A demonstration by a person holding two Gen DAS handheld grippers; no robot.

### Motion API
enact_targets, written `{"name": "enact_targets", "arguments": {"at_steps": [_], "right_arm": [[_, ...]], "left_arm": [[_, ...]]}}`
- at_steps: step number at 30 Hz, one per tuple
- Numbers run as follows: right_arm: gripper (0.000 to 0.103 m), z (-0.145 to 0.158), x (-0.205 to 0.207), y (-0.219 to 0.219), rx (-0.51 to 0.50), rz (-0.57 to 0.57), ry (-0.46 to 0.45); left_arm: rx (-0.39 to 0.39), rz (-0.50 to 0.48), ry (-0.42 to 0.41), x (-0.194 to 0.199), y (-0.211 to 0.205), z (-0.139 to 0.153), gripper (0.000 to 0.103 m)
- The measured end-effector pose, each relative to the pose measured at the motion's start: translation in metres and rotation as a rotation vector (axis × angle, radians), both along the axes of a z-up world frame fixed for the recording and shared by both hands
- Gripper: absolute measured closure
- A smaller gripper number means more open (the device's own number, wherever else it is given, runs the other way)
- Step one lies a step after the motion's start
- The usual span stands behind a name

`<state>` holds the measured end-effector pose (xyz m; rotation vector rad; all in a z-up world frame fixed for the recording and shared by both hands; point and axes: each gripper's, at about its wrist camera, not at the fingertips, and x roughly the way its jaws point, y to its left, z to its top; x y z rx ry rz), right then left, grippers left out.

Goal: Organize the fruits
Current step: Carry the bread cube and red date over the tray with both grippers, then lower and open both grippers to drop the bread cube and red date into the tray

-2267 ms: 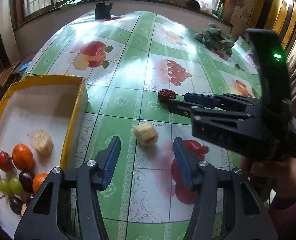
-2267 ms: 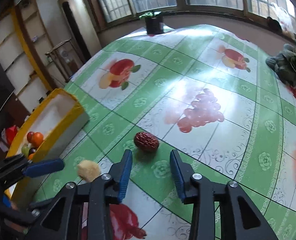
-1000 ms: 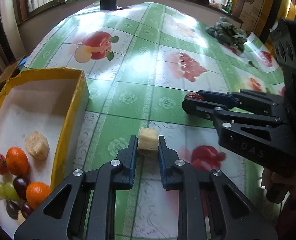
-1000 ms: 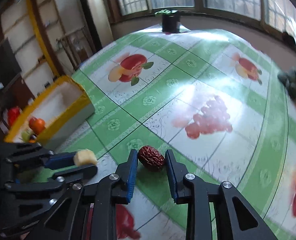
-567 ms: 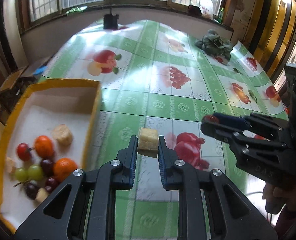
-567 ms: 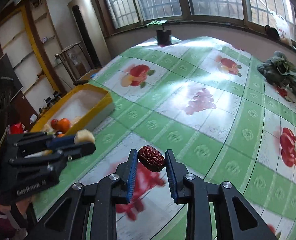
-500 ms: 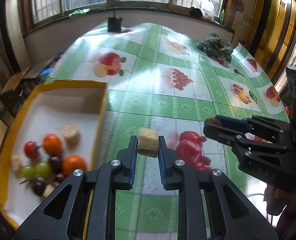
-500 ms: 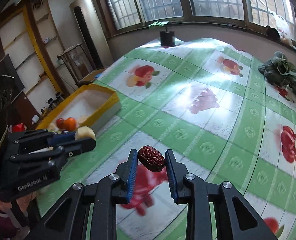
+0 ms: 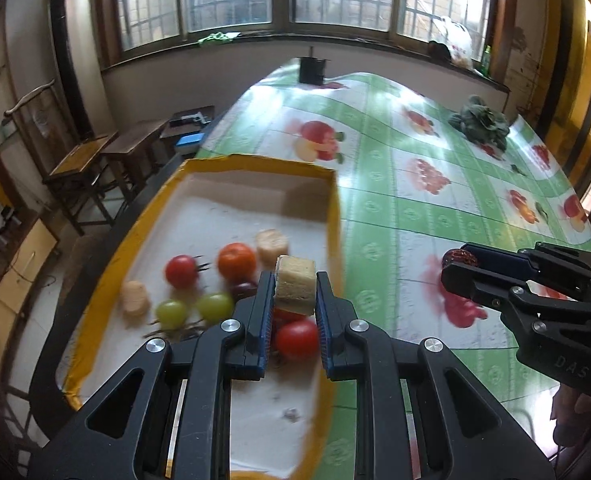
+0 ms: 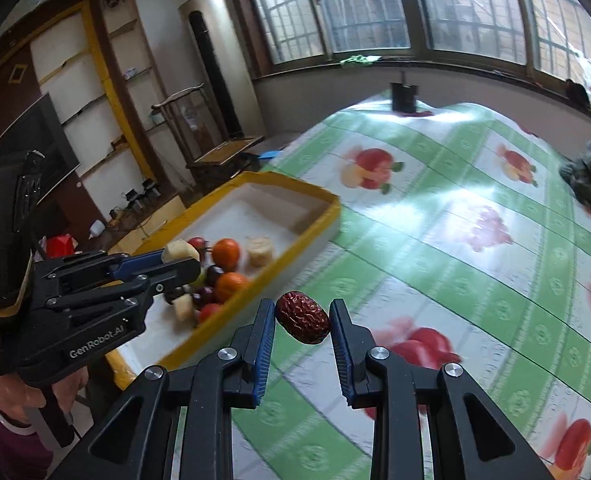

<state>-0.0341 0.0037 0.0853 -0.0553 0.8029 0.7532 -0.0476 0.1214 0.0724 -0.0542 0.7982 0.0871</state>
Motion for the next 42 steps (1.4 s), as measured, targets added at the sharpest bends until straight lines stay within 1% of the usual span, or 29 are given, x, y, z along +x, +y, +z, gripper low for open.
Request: {"name": "enact_targets", "arguments": {"at_steps": [10, 15, 18, 22, 26, 30, 34, 35, 37, 39, 41, 42], "right_arm": [[0.076, 0.003, -0.005, 0.056, -0.041, 0.078, -0.015], [0.076, -0.002, -0.002, 0.079, -0.061, 0.111, -0.008], [0.076, -0.008, 0.002, 0.094, -0.076, 0.131, -0.003], [0.076, -0.020, 0.013, 0.112, -0.104, 0.135, 0.007], [0.076, -0.030, 0.026, 0.123, -0.097, 0.127, 0.031], [0.076, -0.037, 0.031, 0.137, -0.098, 0.134, 0.034], [0.076, -0.048, 0.031, 0.152, -0.155, 0.148, 0.032], [0.075, -0.049, 0.031, 0.152, -0.157, 0.145, 0.020], [0.075, -0.048, 0.031, 0.151, -0.146, 0.144, 0.028], [0.073, -0.046, 0.032, 0.147, -0.118, 0.140, 0.050], [0.068, -0.042, 0.031, 0.141, -0.090, 0.133, 0.059], [0.067, -0.040, 0.028, 0.137, -0.084, 0.130, 0.058]], "left_arm": [[-0.011, 0.071, 0.005, -0.011, 0.039, -0.008, 0.084], [-0.023, 0.105, 0.009, -0.013, 0.057, -0.014, 0.084], [-0.032, 0.122, 0.028, -0.012, 0.064, -0.022, 0.084], [-0.034, 0.138, 0.048, -0.009, 0.067, -0.031, 0.084], [-0.033, 0.151, 0.059, -0.007, 0.067, -0.036, 0.084], [-0.027, 0.161, 0.056, -0.006, 0.069, -0.038, 0.084], [-0.032, 0.171, 0.068, -0.005, 0.070, -0.044, 0.084], [-0.032, 0.175, 0.068, -0.005, 0.071, -0.045, 0.084], [-0.031, 0.197, 0.074, -0.005, 0.073, -0.048, 0.084], [-0.024, 0.214, 0.081, -0.006, 0.075, -0.050, 0.080], [-0.007, 0.227, 0.079, -0.006, 0.073, -0.050, 0.059], [0.001, 0.233, 0.071, -0.007, 0.073, -0.050, 0.043]]}}
